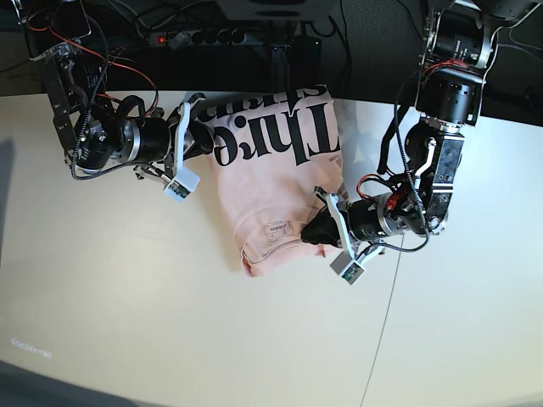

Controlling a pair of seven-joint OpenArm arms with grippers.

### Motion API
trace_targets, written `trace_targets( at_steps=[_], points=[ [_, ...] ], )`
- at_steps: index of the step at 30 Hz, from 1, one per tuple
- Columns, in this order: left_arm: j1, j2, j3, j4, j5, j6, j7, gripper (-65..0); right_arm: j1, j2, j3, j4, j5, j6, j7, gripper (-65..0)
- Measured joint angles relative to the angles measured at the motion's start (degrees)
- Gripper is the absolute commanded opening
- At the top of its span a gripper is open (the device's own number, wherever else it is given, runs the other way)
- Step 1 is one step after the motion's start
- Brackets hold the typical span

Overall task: Fold the T-shirt properly
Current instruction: 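Lower the folded shirt onto the table with both grippers and release, then press the folded shirt's side with the left gripper to square it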

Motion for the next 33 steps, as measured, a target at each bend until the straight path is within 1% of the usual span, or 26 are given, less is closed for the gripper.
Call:
trace_targets(
  at_steps=[3,5,7,9,11,13,16,20,23,27,33],
  points=[
    [-0.4,-2.8,-1.7,1.9,-6.0,0.0,3.2,-65.0,0.1,-0.1,5.0,0.0,-0.2,0.0,1.4,-65.0],
    [-0.5,-4.9,-4.2,3.7,-11.3,0.2,5.1,-65.0,0.2,-0.1,9.0,0.0,-0.2,0.0,2.0,-65.0],
    [-0.4,-6.7,-7.0,3.9,-15.1,0.2,7.5,-65.0,0.2,0.0,12.2,0.0,-0.4,0.0,2.2,-65.0],
    [0.6,-8.3,-9.8,3.9,-16.9,0.2,9.7,-65.0,0.2,0.2,14.4,0.0,-0.7,0.0,2.4,-65.0],
    [2.6,-9.7,-11.9,3.9,-17.6,0.2,11.6,-65.0,0.3,0.2,16.0,-0.3,-3.1,0.0,2.7,-65.0],
    [5.0,-10.8,-13.3,3.9,-18.0,0.1,12.0,-65.0,0.3,0.2,17.2,-1.5,-4.7,0.0,3.1,-65.0],
    [9.0,-12.1,-13.9,4.1,-17.8,0.1,11.3,-65.0,0.3,0.2,18.3,-4.0,-6.3,0.0,3.6,-65.0],
    [15.1,-11.8,-13.8,7.2,-17.8,0.1,9.4,-65.0,0.1,0.1,18.3,-7.3,-5.5,0.0,4.0,-65.0],
    [17.3,-11.2,-13.9,8.2,-16.3,0.2,6.6,-65.0,0.2,0.1,18.4,-8.6,-3.9,0.0,4.1,-65.0],
    [17.4,-8.5,-14.0,8.5,-10.2,0.3,2.9,-65.0,0.1,0.0,18.3,-9.6,-3.4,0.0,4.2,-65.0],
    [17.2,-4.7,-14.1,8.6,-7.3,0.3,1.8,-65.0,0.1,0.0,18.3,-9.6,-3.4,0.0,4.1,-65.0]
  ],
)
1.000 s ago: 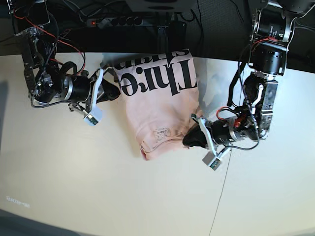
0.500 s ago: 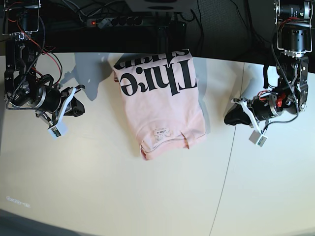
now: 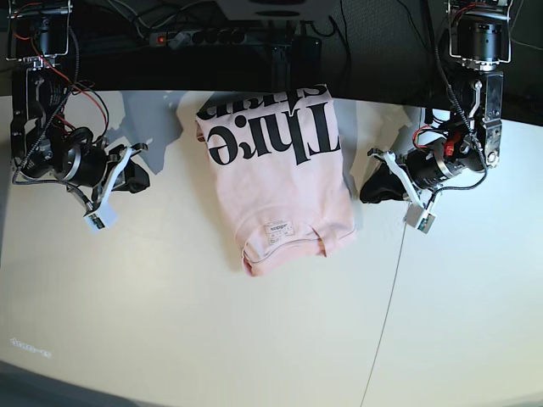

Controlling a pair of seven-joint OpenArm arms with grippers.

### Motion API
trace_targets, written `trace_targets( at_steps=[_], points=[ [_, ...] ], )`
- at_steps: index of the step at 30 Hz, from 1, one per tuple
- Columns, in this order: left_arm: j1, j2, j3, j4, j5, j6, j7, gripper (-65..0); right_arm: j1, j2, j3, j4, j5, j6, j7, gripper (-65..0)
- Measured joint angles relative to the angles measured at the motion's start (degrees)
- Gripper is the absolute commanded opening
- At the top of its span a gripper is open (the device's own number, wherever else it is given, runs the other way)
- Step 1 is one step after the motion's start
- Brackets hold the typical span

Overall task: Fold the T-shirt properly
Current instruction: 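Press the folded shirt's side with the left gripper to square it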

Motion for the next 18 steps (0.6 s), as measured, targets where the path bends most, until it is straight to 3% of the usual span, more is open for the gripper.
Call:
trace_targets(
  at_steps=[8,13,18],
  points=[
    [-2.0,4.1,4.7,0.0,3.7,0.2,0.0,-65.0,0.0,0.0,0.0,0.0,0.0,0.0,-0.2,-65.0],
    [-4.9,5.3,10.8,0.0,8.1,3.6,-1.5,-65.0,0.0,0.0,0.0,0.0,0.0,0.0,-0.2,-65.0],
    [-7.4,5.3,14.7,-0.2,10.7,4.7,-1.4,-65.0,0.0,0.0,0.0,0.0,0.0,0.0,-0.3,-65.0]
  ],
)
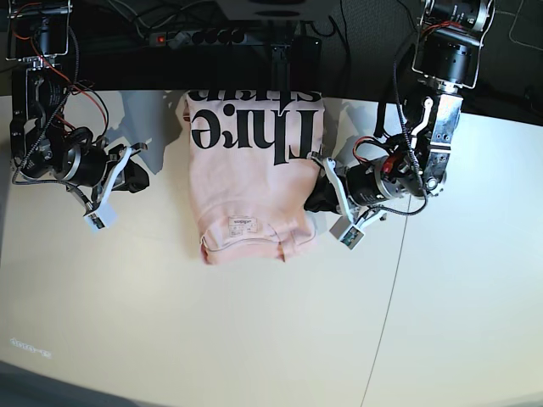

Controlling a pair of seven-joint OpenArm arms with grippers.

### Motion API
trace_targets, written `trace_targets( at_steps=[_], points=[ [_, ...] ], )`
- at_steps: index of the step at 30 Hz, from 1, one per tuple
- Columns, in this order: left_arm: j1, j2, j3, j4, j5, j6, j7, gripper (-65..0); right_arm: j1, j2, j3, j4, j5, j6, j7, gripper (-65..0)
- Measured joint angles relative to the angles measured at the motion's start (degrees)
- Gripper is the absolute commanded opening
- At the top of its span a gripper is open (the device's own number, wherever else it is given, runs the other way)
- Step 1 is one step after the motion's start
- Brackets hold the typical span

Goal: Fold the T-shirt properly

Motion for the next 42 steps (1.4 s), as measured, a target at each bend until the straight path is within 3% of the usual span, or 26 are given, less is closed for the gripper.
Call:
trace_targets(
  at_steps=[10,29,42],
  points=[
    [-1.8,-0.5,-0.8,-0.2,0.5,0.4,2.2,-65.0,-1.0,-0.5,-0.2,0.0,3.9,0.0,-0.9,-65.0],
    [-2.9,-0.3,-0.7,-0.6,0.6,0.4,1.5,-65.0,-0.9,-7.5,-2.7,-0.9,3.3,0.0,-0.7,-65.0],
    [-10.6,0.2,-0.8,-14.3,-1.4,0.7,-3.5,-65.0,2.2,-7.6,-2.7,-4.4,0.9,0.0,2.0,-65.0]
  ],
)
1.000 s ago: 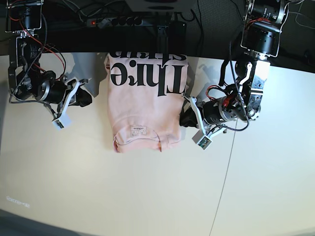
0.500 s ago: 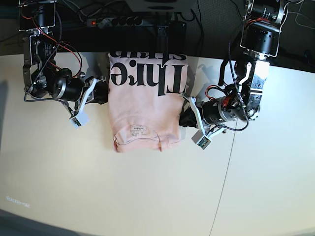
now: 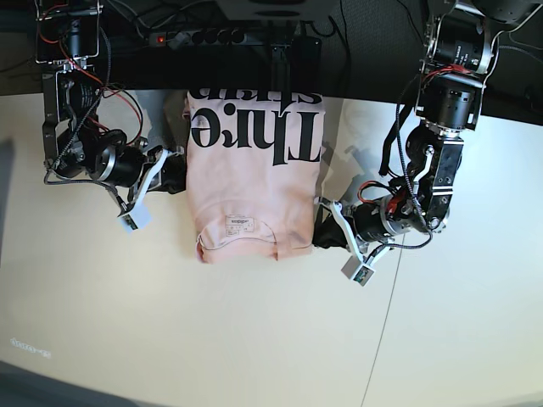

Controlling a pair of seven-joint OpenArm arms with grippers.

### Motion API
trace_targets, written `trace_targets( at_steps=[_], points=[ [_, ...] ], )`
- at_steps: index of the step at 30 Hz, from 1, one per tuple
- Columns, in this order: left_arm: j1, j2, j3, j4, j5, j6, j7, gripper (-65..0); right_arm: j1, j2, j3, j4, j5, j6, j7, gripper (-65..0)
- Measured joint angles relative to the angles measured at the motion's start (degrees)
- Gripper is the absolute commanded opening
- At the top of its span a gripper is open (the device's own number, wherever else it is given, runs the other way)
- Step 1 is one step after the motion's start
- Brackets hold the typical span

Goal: Fold the T-shirt properly

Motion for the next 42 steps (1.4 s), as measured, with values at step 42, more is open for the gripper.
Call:
trace_targets(
  at_steps=[42],
  points=[
    [62.2,-10.0,-26.4,33.9,0.4,2.6,-0.7,-65.0,-50.6,-0.6,27.7,13.1,-0.9,0.0,3.0,-65.0]
  ],
)
